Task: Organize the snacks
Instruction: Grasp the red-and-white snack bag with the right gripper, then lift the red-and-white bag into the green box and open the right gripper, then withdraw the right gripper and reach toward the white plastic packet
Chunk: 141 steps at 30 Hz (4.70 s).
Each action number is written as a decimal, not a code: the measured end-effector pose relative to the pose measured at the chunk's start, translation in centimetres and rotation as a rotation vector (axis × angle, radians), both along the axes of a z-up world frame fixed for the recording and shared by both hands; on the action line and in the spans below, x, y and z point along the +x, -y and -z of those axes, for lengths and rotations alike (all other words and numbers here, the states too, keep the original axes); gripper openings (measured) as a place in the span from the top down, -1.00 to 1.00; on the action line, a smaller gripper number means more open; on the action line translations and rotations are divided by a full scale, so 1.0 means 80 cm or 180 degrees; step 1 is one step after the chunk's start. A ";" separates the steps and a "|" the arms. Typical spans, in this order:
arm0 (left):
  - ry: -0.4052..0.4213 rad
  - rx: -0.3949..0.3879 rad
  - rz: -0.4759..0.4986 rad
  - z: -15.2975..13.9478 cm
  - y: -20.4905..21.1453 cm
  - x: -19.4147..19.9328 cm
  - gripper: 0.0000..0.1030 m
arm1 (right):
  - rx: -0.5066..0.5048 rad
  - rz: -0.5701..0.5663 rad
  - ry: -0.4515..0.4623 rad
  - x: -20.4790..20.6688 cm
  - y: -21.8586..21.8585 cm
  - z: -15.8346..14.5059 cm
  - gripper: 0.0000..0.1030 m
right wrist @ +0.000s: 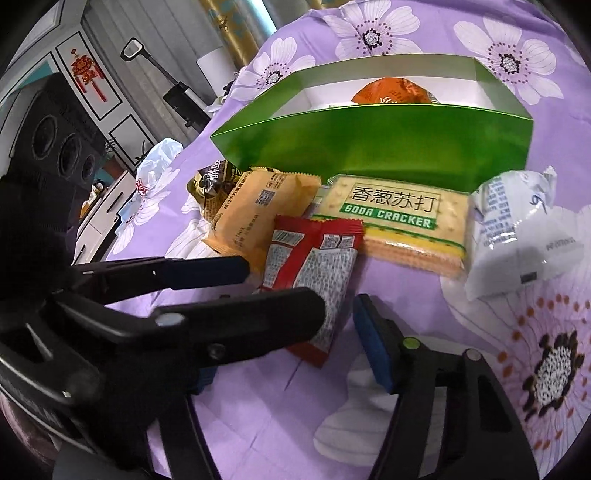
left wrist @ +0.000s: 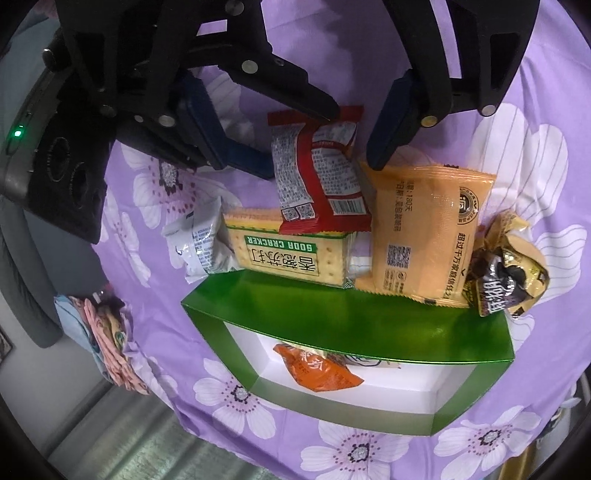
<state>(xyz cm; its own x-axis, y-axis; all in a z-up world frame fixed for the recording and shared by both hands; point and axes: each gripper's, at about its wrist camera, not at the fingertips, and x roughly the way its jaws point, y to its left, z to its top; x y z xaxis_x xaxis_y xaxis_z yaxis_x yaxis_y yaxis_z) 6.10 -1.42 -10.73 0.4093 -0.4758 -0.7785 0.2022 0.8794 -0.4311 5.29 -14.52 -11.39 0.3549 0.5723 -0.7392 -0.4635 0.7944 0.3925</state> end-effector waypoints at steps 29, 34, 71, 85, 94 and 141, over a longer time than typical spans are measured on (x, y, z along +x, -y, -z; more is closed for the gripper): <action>0.0322 -0.0112 0.0061 -0.058 0.012 -0.041 -0.18 | -0.0028 0.0059 0.0531 -0.042 0.011 -0.068 0.13; 0.0466 -0.0107 0.0043 -0.079 0.011 -0.030 -0.18 | -0.0014 0.0051 0.0679 -0.033 0.009 -0.087 0.13; 0.0172 -0.0291 -0.0320 -0.061 -0.039 0.166 -0.19 | -0.0314 0.0016 0.0550 0.172 -0.049 -0.067 -0.14; 0.0446 0.0062 -0.0421 -0.109 -0.053 0.095 -0.73 | -0.0111 0.0412 0.0783 0.093 0.053 -0.121 -0.66; 0.0499 0.0124 -0.0279 -0.112 -0.043 0.025 -0.74 | -0.0160 0.0623 0.0750 0.016 0.115 -0.126 -0.69; -0.0082 -0.0136 0.0492 -0.034 0.132 0.076 -0.74 | 0.0286 0.0825 0.0256 0.034 0.156 -0.023 -0.67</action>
<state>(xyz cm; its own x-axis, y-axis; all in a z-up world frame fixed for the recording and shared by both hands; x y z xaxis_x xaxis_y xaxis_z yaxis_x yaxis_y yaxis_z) 12.16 -11.95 -8.05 0.3087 -0.5644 -0.7656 0.3220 0.8194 -0.4743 7.97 -27.01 -9.59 0.5534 0.5167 -0.6533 -0.2818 0.8542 0.4369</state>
